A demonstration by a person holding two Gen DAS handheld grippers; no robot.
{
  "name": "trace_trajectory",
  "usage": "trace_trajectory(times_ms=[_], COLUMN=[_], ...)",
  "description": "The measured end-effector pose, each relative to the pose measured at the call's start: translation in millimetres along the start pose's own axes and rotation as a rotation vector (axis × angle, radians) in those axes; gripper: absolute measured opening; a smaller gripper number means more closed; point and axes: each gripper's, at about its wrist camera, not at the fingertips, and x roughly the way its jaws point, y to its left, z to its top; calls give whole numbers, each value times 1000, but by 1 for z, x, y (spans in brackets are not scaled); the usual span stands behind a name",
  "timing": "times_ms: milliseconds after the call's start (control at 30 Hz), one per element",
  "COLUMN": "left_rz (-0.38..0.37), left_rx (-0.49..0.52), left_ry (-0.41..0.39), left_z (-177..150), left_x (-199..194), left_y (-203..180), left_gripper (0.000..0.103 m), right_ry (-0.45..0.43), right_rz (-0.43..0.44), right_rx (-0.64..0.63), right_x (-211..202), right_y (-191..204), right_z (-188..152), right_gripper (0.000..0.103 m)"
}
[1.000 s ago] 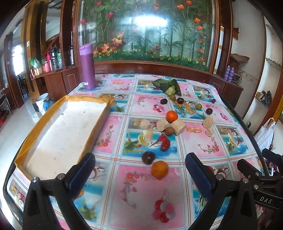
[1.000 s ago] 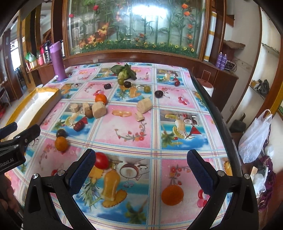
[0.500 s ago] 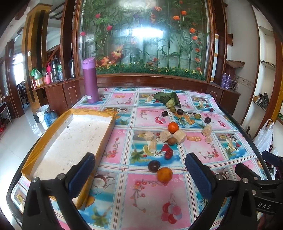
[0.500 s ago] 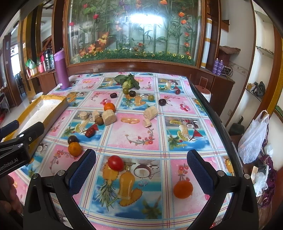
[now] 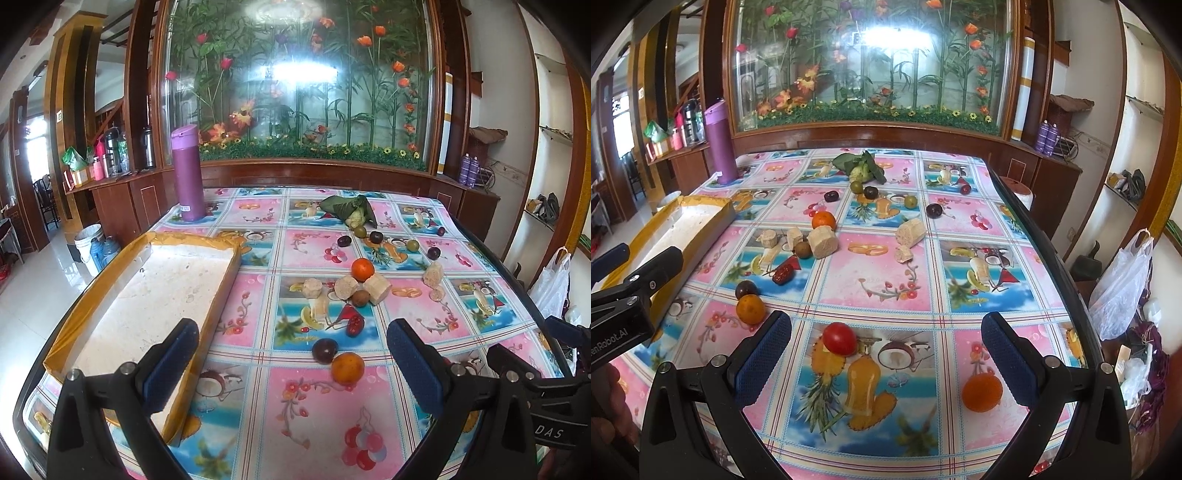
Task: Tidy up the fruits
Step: 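Move both grippers toward the scattered fruits on the tablecloth, then grasp the red tomato with the right gripper while the left grasps a mandarin orange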
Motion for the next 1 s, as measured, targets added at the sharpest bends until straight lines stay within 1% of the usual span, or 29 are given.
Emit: trace_trajectory(times_ms=[133, 267, 367, 467, 567, 667, 700, 767, 833, 867, 933, 967, 1000], left_rz=[8, 16, 50, 57, 85, 87, 90, 94, 101, 98, 87, 79, 72], left_rx=[-7, -29, -27, -13, 23, 35, 39, 53, 66, 72, 78, 80, 82], left_ry=[26, 71, 91, 101, 114, 123, 131, 150, 164, 168, 174, 180, 186], left_z=[-4, -9, -12, -16, -19, -23, -24, -27, -29, -30, -32, -32, -32], left_x=[5, 14, 17, 18, 21, 21, 22, 23, 24, 24, 24, 24, 25], left_y=[5, 12, 15, 18, 17, 18, 18, 18, 17, 16, 14, 12, 10], left_gripper=[103, 103, 103, 103, 103, 103, 103, 103, 103, 103, 103, 103, 103], right_ry=[25, 57, 68, 94, 112, 134, 144, 178, 210, 228, 256, 265, 274], right_rz=[-1, 3, 0, 8, 59, 114, 122, 146, 170, 180, 199, 209, 216], right_rx=[-11, -19, -57, -110, -143, -183, -198, -208, -201, -200, -202, -205, -209], right_x=[7, 14, 18, 25, 34, 45, 49, 60, 69, 74, 81, 84, 86], right_y=[0, -3, 0, 6, 11, 18, 21, 25, 25, 25, 26, 26, 27], right_z=[-2, -7, -9, -11, -11, -10, -10, -10, -11, -11, -12, -13, -14], right_gripper=[103, 103, 103, 103, 103, 103, 101, 95, 82, 78, 66, 62, 56])
